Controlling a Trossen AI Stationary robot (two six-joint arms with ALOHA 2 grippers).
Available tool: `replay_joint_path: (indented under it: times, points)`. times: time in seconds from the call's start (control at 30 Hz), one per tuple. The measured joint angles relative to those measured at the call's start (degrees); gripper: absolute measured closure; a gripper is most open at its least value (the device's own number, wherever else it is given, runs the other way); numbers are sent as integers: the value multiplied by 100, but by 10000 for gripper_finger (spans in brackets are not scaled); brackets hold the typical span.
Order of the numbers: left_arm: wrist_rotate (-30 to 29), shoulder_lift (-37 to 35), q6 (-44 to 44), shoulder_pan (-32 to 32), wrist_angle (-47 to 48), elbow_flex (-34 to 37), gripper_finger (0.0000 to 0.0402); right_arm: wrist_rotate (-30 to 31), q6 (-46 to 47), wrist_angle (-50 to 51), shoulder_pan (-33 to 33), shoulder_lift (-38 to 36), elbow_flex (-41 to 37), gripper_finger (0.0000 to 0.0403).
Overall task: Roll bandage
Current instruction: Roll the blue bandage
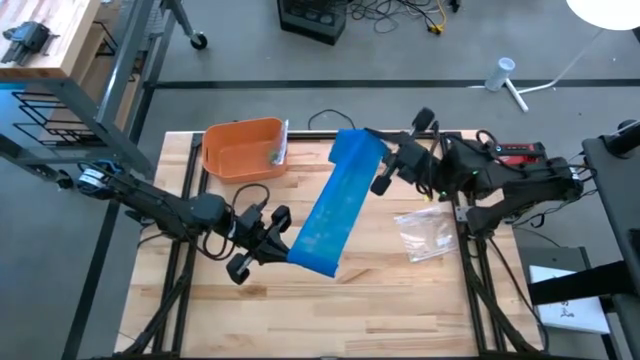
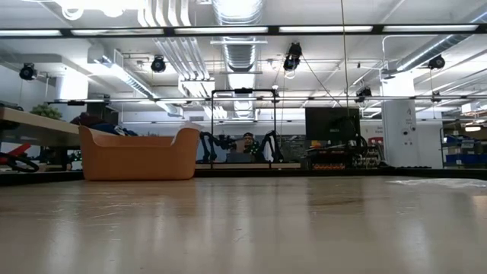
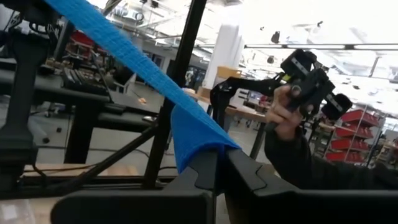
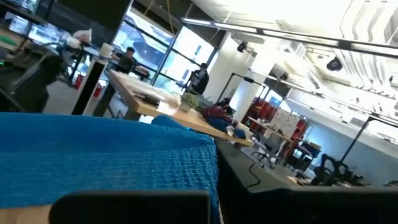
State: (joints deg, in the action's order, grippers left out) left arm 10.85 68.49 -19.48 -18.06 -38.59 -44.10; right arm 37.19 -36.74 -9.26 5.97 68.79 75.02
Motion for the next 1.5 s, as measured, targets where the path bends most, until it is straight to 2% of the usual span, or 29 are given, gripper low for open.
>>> replay_joint_path:
  times: [0.17,0.23,0.33,0.5,0.7,0.83,1.03,1.13,1.5]
  points:
    - [-27,0,257,2,145,-2,399,-18,90,36,-302,1,7,403]
    - [-232,0,275,4,277,-2,399,-35,210,37,-379,3,50,403]
    - [-683,0,285,23,528,-2,399,-410,436,-2,-431,-2,173,403]
    - [-979,0,402,70,749,-2,399,-973,617,-8,-426,-2,362,403]
    - [-979,0,541,62,875,-2,399,-890,667,103,-485,1,360,403]
    - [-890,0,612,59,1003,-2,399,-889,1145,507,-742,83,355,403]
    - [-534,0,977,28,1012,-2,399,-1243,1649,1122,-1124,261,297,403]
    - [-315,0,1200,-39,1029,-2,399,-1373,1666,1090,-1209,410,206,403]
    - [-160,2,1876,-723,1019,-513,399,-1377,1848,1323,-1391,517,-571,403]
